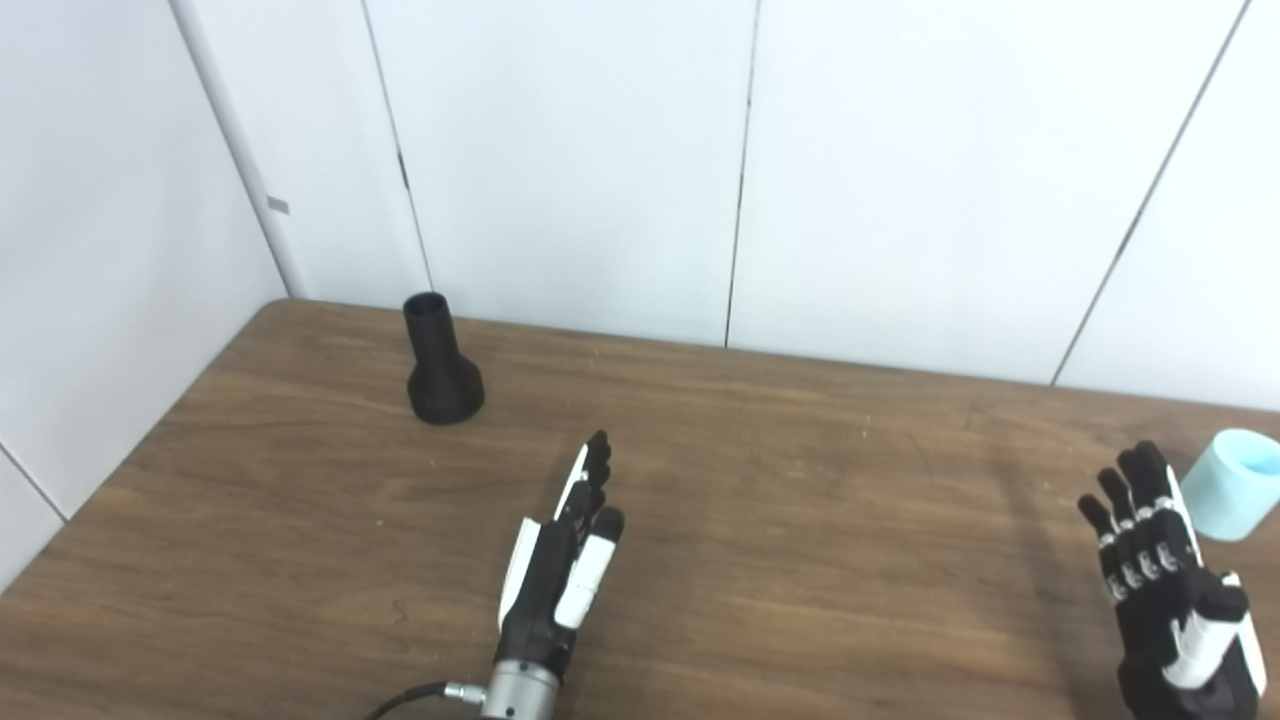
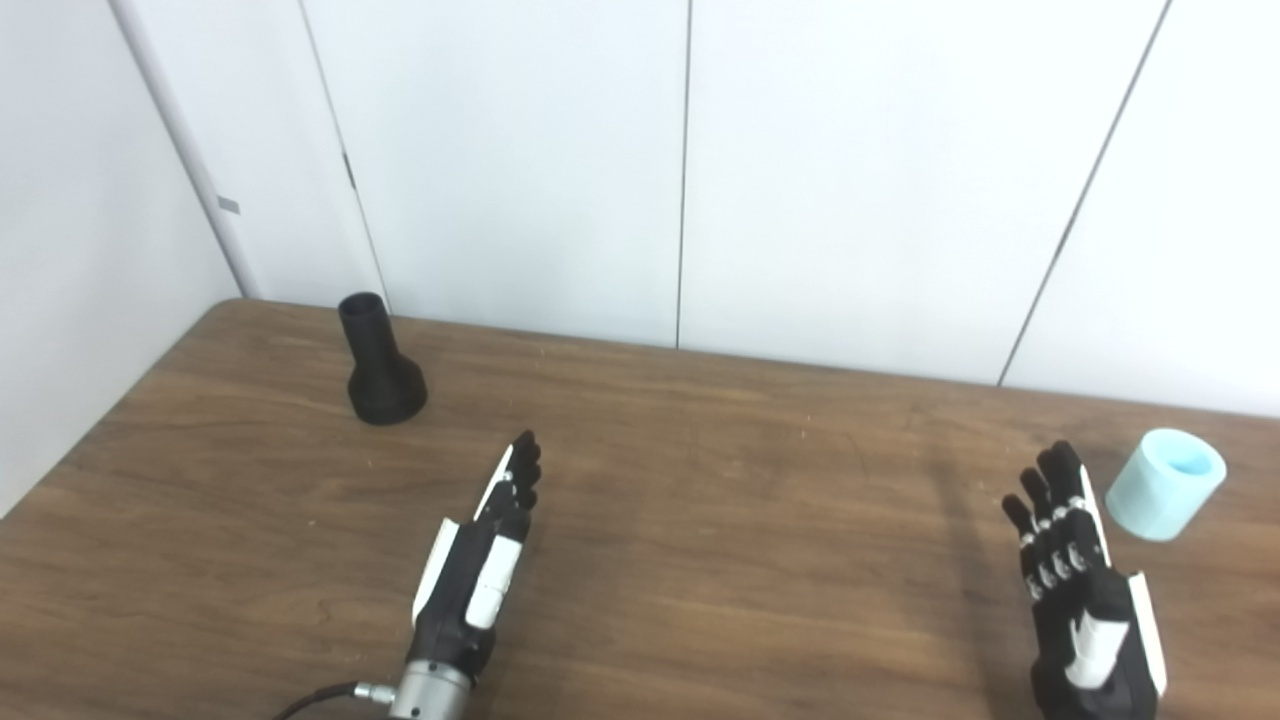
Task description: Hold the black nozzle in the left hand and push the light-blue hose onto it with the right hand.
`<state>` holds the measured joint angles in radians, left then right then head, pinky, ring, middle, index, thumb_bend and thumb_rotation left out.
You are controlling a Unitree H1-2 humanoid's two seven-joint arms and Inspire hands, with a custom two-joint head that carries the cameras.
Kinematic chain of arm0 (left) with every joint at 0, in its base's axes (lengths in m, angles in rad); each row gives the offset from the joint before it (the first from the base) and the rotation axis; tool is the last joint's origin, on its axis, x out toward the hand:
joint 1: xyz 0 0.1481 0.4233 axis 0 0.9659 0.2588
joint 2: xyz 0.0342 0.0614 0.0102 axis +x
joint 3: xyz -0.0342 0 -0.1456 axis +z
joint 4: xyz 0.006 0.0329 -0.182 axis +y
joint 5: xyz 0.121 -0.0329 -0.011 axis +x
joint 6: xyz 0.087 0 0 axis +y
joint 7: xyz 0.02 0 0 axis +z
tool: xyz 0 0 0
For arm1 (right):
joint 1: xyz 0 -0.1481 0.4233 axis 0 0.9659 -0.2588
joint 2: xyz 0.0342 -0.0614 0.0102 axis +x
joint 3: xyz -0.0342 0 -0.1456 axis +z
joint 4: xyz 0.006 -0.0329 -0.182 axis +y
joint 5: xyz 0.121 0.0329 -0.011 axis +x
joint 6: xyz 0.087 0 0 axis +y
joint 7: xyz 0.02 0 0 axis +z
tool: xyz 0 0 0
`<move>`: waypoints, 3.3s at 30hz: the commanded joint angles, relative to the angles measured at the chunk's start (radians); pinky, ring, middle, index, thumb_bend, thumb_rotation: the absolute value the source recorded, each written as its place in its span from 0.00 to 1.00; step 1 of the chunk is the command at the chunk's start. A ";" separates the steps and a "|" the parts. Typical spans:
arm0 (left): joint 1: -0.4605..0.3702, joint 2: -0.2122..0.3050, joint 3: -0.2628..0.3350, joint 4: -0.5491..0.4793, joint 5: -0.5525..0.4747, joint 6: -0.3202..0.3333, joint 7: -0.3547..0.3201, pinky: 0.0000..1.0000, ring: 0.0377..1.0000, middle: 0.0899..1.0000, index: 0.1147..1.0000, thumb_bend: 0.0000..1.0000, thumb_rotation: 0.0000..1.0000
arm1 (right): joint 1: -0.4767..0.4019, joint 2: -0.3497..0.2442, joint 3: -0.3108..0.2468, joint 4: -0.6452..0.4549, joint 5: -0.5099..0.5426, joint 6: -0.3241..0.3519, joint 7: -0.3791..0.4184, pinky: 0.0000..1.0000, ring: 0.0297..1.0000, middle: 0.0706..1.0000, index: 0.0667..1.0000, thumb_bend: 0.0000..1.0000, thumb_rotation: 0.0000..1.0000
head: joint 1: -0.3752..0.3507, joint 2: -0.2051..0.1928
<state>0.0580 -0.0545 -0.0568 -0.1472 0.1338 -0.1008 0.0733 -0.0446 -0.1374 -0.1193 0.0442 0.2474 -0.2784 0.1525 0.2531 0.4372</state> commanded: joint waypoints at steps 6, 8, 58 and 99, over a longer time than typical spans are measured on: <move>0.000 -0.009 0.002 0.064 -0.010 -0.088 0.009 1.00 1.00 1.00 1.00 0.91 1.00 | 0.057 -0.003 -0.010 0.143 0.024 -0.053 0.033 0.94 1.00 1.00 1.00 0.73 1.00 | -0.006 -0.016; 0.000 -0.007 0.003 0.071 -0.011 -0.096 0.008 1.00 1.00 1.00 1.00 0.91 1.00 | 0.056 -0.002 -0.009 0.148 0.027 -0.058 0.035 0.94 0.99 1.00 1.00 0.73 1.00 | -0.005 -0.016; -0.182 0.030 0.311 0.187 0.239 0.026 0.479 1.00 1.00 1.00 1.00 0.66 0.69 | 0.062 0.013 0.000 0.148 0.014 -0.068 0.025 0.93 0.98 1.00 1.00 0.76 1.00 | -0.013 -0.010; -0.349 0.334 0.229 0.432 0.295 0.174 0.421 1.00 1.00 1.00 0.89 0.70 0.56 | 0.075 0.017 0.006 0.125 0.016 -0.048 0.025 0.93 0.98 1.00 1.00 0.77 1.00 | -0.029 0.007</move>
<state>-0.2622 0.2598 0.1717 0.2779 0.4213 0.0791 0.4909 -0.0623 -0.1403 -0.1184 0.0743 0.2602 -0.3253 0.1709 0.2239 0.4433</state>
